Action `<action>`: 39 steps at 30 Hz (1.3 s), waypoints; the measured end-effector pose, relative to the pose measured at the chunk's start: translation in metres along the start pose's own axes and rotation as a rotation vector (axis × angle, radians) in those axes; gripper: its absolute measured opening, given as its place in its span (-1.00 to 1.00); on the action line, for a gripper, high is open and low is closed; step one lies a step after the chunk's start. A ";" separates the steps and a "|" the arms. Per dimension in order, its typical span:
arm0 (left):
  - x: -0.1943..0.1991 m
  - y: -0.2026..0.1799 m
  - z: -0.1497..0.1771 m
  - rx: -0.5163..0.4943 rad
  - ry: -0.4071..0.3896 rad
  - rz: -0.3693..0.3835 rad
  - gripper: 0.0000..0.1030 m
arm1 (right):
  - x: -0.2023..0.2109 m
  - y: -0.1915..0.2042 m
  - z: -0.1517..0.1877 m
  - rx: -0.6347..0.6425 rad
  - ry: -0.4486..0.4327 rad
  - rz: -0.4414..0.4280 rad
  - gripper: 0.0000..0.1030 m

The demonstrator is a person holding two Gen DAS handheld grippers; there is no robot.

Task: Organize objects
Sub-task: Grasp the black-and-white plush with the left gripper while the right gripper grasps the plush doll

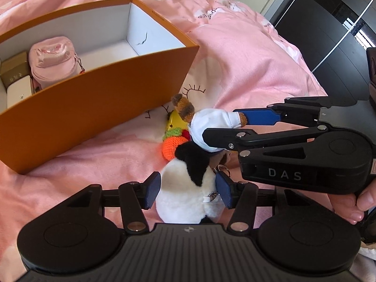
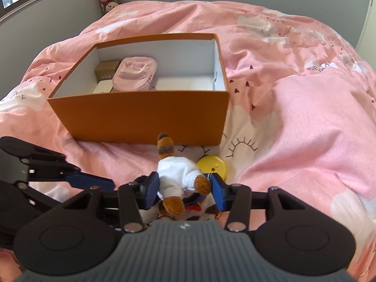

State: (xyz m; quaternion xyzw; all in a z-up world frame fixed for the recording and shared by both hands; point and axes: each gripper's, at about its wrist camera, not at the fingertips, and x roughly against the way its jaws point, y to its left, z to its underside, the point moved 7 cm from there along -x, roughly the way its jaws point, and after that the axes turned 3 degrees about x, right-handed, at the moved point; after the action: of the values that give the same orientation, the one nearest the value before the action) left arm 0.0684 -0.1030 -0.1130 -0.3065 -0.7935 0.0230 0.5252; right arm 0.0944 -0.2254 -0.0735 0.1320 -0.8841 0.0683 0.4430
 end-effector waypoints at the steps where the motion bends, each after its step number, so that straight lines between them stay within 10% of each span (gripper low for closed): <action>1: -0.001 0.000 0.000 0.002 0.004 0.004 0.23 | 0.000 0.000 0.000 0.003 0.001 0.000 -0.06; 18: -0.013 -0.007 0.007 -0.036 0.039 -0.038 0.12 | 0.003 0.006 -0.002 0.040 -0.008 -0.011 -0.44; 39: 0.072 0.073 -0.001 0.292 -0.216 -0.134 -0.01 | 0.011 0.046 -0.051 0.197 -0.145 -0.097 -0.62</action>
State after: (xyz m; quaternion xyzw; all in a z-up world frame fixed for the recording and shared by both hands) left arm 0.0843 -0.0071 -0.0793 -0.1693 -0.8520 0.1359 0.4764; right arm 0.1136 -0.1714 -0.0344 0.2219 -0.8954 0.1235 0.3657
